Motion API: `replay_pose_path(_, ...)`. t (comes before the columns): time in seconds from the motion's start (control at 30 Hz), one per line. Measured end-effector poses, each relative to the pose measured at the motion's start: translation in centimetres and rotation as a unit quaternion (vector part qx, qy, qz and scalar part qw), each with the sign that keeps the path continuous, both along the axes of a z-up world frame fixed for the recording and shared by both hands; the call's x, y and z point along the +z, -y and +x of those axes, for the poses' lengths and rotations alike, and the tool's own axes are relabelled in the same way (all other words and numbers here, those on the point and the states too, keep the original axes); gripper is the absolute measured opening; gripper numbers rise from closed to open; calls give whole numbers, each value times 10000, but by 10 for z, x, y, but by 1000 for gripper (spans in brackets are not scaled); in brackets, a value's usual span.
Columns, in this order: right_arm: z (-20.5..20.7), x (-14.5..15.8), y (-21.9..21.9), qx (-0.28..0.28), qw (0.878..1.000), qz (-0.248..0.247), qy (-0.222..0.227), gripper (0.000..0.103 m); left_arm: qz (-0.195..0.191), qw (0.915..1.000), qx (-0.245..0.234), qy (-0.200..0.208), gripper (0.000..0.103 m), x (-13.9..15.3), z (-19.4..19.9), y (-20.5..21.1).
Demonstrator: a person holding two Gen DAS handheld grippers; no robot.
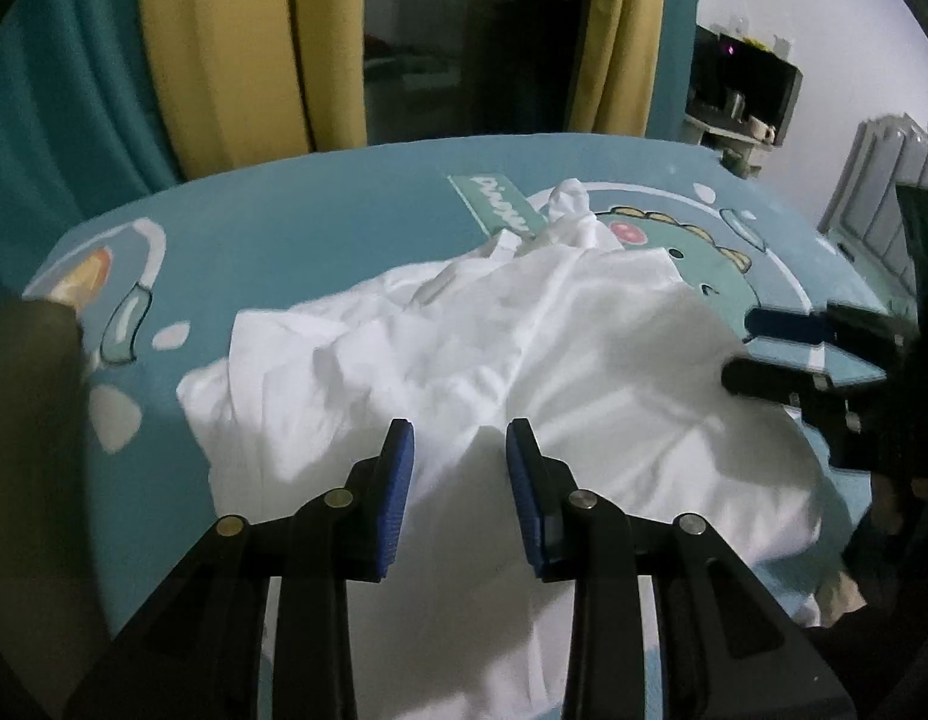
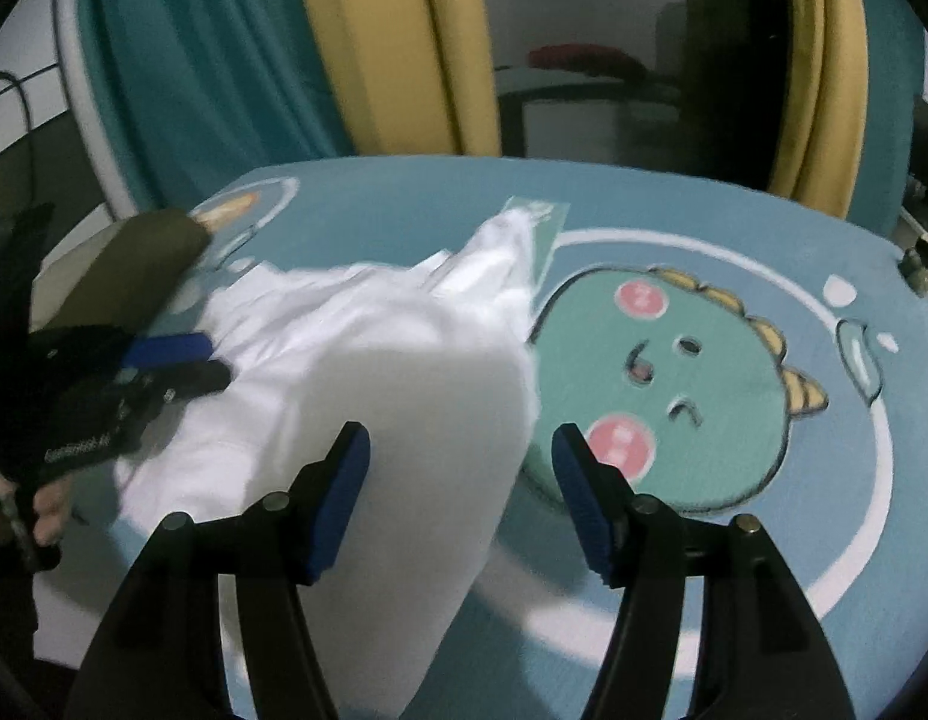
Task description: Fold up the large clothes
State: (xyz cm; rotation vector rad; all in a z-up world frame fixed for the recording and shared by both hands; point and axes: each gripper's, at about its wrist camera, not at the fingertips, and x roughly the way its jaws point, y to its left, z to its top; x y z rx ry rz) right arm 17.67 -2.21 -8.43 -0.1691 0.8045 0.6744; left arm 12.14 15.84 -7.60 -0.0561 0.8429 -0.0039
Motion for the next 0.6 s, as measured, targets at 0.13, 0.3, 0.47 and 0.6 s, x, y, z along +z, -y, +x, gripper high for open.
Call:
replay_pose_path(0.13,-15,-15,5,-16,9999,1,-99,69,-27,9999,118,-111,40,-15,-8,-4)
replay_pose_path(0.3,-18,-32,8,-204,9998,36,-39,83,-66,9990,357,-272,43,-35,-19,-14)
replay_pose_path(0.47,-22,-31,10,-184,9998,48,31,84,-115,9985,490,-221,43,-34,-31,-18)
replay_pose_path(0.6,-20,-25,19,-210,9996,175,0,84,-508,9968,622,2,43,-24,-45,-32)
